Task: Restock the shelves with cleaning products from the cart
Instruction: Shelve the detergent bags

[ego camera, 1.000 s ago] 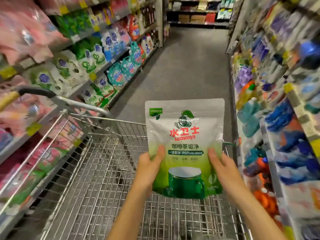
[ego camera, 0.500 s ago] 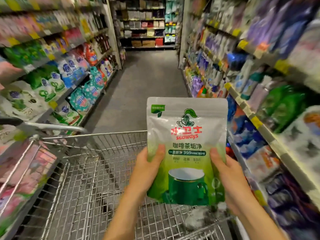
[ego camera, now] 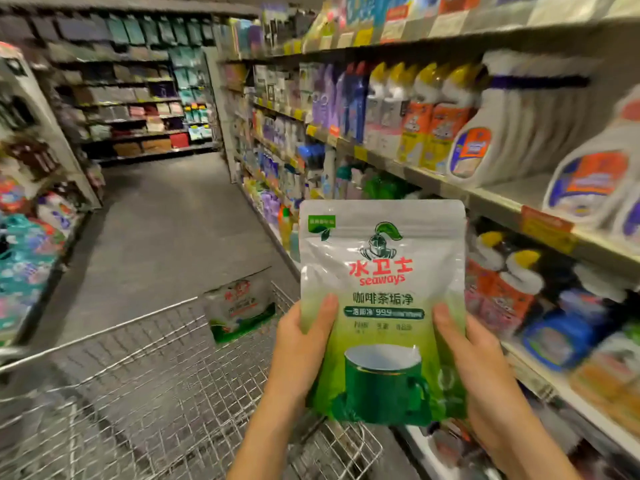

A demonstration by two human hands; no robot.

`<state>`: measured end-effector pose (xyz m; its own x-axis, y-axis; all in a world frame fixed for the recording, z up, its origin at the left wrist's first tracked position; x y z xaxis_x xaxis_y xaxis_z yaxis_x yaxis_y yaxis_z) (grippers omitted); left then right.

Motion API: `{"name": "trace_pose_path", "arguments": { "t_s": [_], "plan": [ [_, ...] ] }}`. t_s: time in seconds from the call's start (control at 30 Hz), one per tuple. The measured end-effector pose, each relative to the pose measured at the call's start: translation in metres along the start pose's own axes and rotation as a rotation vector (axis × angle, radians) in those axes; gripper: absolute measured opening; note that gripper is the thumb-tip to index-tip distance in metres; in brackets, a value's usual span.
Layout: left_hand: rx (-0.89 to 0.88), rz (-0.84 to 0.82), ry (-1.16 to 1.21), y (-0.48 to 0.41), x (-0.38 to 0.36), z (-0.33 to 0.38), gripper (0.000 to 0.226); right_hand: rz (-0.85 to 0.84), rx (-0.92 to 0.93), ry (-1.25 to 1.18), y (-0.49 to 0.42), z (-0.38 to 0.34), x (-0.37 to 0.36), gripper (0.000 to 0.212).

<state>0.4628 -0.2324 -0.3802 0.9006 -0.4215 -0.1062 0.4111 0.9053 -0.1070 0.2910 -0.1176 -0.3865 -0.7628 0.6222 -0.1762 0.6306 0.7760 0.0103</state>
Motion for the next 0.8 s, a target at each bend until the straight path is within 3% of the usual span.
{"name": "trace_pose_path", "arguments": {
  "t_s": [0.2,0.33,0.57,0.7,0.8],
  "plan": [
    [0.035,-0.224,0.001,0.056,-0.111,-0.008,0.042,0.175,0.015,-0.015,0.084,-0.028,0.116,0.042],
    [0.029,-0.365,0.003,0.121,-0.195,-0.010,0.034,0.327,0.028,0.025,0.169,-0.045,0.200,0.056],
    [0.033,-0.629,0.012,0.246,-0.324,-0.001,0.017,0.689,0.085,0.022,0.314,-0.067,0.322,0.059],
    [-0.090,-0.719,-0.019,0.296,-0.373,0.013,0.005,0.819,0.128,0.018,0.366,-0.080,0.369,0.058],
    [-0.149,-0.794,-0.035,0.315,-0.403,0.021,0.014,0.880,0.182,0.033,0.385,-0.092,0.397,0.058]
  ]
}}
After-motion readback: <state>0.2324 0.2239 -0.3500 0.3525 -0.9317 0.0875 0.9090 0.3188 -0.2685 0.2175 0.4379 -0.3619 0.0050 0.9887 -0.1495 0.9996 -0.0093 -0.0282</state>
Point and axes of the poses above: each hand's wrist, its own y-axis away from the middle knuckle, its own x-axis out of the back of the hand, z = x × y, the point moved 7 cm from there along -y, towards the middle knuckle, and after that the axes turned 2 degrees about -x, right-handed, at the moved point
